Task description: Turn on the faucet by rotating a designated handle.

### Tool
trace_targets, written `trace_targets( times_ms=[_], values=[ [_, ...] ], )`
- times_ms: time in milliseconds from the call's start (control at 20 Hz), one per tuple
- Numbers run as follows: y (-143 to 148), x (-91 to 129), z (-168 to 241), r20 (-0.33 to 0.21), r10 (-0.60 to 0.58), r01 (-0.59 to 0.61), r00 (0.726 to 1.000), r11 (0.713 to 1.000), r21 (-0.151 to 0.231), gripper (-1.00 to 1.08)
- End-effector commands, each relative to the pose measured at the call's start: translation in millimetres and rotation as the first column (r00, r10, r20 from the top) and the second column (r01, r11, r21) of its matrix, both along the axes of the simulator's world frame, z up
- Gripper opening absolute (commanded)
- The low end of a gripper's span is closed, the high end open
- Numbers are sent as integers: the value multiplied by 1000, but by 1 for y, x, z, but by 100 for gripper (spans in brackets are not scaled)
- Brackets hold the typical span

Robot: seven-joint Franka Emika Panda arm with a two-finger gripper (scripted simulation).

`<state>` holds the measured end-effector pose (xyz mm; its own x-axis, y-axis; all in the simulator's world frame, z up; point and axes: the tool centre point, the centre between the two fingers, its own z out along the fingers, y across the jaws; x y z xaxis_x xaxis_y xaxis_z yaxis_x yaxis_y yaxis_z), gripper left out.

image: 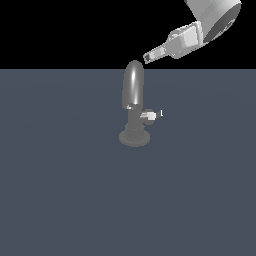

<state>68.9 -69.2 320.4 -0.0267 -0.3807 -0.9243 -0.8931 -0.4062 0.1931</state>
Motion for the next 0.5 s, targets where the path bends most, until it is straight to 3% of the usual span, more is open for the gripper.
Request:
trace_targets(
  times_ms=[0,450],
  values=[
    [-5,4,-11,-38,-34,35,999,999,17,-100],
    [-19,11,-49,-164,-139,150,977,987,62,-100]
  ],
)
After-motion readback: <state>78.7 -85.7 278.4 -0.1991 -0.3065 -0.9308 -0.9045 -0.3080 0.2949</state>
